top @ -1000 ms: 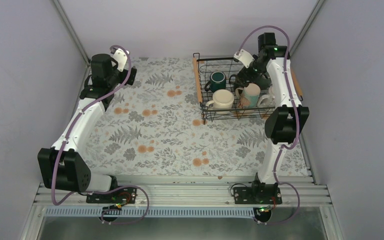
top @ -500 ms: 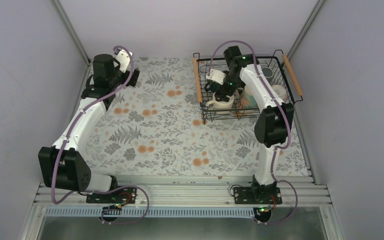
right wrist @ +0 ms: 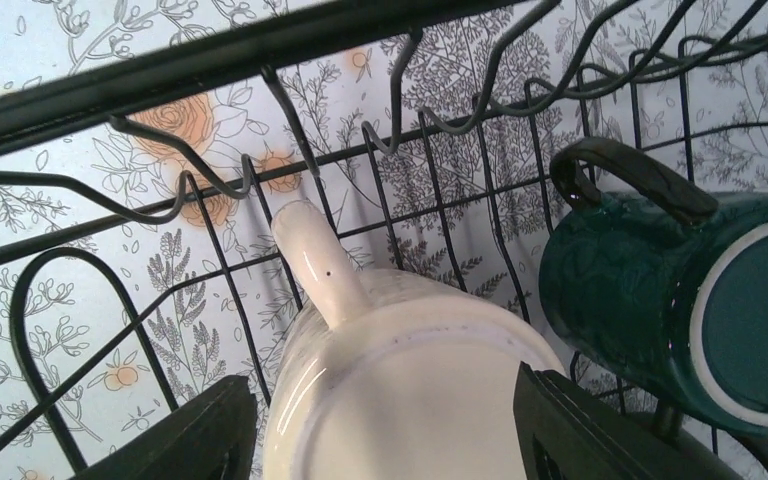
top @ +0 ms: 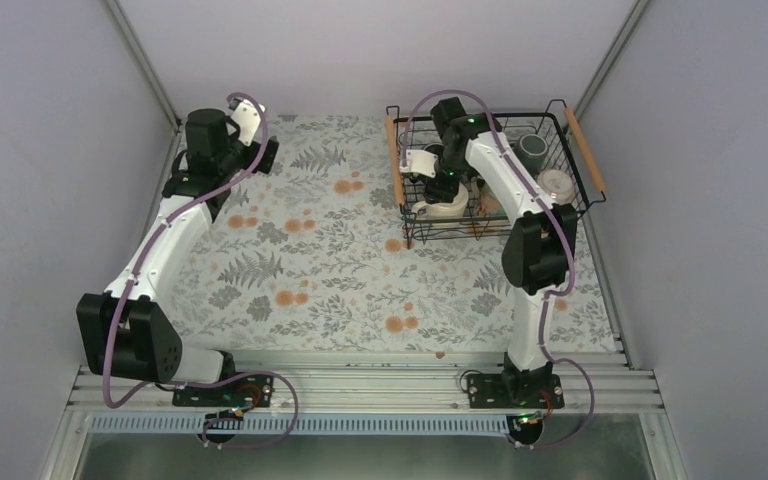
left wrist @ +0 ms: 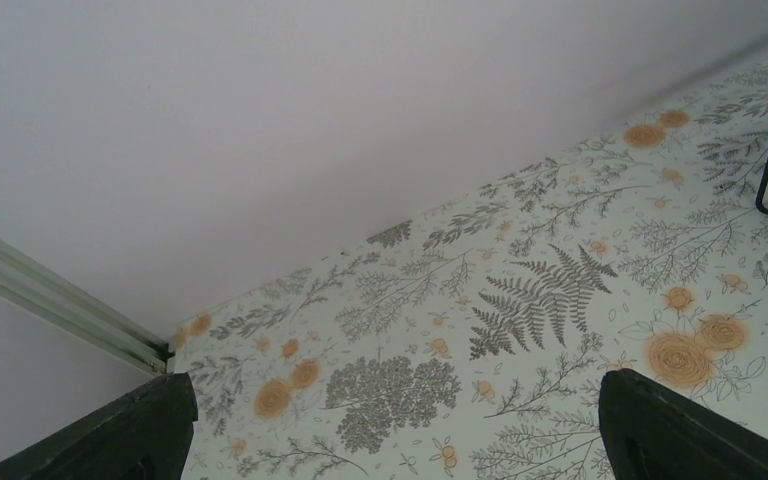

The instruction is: Unload the cups from the dish rack

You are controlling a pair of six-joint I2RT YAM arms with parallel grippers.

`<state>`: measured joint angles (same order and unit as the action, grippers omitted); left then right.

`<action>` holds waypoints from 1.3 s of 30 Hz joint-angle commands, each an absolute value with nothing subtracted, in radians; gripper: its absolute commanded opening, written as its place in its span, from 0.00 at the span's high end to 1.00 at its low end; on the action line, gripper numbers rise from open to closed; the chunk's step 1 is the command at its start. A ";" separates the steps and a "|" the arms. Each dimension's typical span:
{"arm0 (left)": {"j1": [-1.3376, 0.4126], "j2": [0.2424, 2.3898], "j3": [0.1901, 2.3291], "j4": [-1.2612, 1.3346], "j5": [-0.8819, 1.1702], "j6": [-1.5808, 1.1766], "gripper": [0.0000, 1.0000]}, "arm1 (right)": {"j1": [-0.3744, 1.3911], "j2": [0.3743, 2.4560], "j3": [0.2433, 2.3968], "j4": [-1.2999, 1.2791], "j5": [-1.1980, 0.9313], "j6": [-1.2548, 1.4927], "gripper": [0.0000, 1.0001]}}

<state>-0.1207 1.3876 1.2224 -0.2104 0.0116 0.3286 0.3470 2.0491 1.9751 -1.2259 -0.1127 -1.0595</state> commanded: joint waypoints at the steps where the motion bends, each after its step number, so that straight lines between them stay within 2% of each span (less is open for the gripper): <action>1: -0.123 1.394 1.209 -0.186 0.015 0.334 0.00 | 0.352 2.045 1.964 -1.211 -0.182 -1.173 0.34; 7: -0.123 1.392 1.194 -0.182 0.006 0.339 0.00 | 0.325 2.071 2.008 -1.243 -0.251 -1.241 0.42; 17: -0.123 1.407 1.200 -0.187 0.000 0.347 0.00 | 0.228 2.136 2.143 -1.283 -0.388 -1.331 0.44; 39: -0.123 1.442 1.207 -0.191 -0.009 0.374 0.00 | 0.248 2.144 1.969 -1.250 -0.461 -1.428 0.48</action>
<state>-0.1207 1.4380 1.1946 -0.2031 0.0002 0.3592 0.2222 2.1277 1.9797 -1.2518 -0.4255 -1.3903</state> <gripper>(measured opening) 0.998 0.532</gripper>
